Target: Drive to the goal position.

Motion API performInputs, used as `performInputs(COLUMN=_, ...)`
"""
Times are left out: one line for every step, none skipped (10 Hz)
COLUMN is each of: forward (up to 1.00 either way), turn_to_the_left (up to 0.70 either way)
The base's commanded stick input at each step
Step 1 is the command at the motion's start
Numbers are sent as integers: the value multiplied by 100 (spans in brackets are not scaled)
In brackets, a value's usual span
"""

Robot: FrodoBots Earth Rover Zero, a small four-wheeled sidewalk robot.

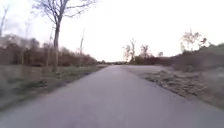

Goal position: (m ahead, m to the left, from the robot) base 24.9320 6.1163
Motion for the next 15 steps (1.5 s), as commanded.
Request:
performInputs(forward=100, turn_to_the_left=1)
performInputs(forward=100, turn_to_the_left=1)
performInputs(forward=100, turn_to_the_left=1)
performInputs(forward=100, turn_to_the_left=1)
performInputs(forward=100, turn_to_the_left=1)
performInputs(forward=100, turn_to_the_left=1)
performInputs(forward=100, turn_to_the_left=1)
performInputs(forward=100, turn_to_the_left=1)
performInputs(forward=100, turn_to_the_left=1)
performInputs(forward=100, turn_to_the_left=1)
performInputs(forward=100, turn_to_the_left=1)
performInputs(forward=100, turn_to_the_left=1)
performInputs(forward=100, turn_to_the_left=1)
performInputs(forward=100, turn_to_the_left=1)
performInputs(forward=100, turn_to_the_left=1)
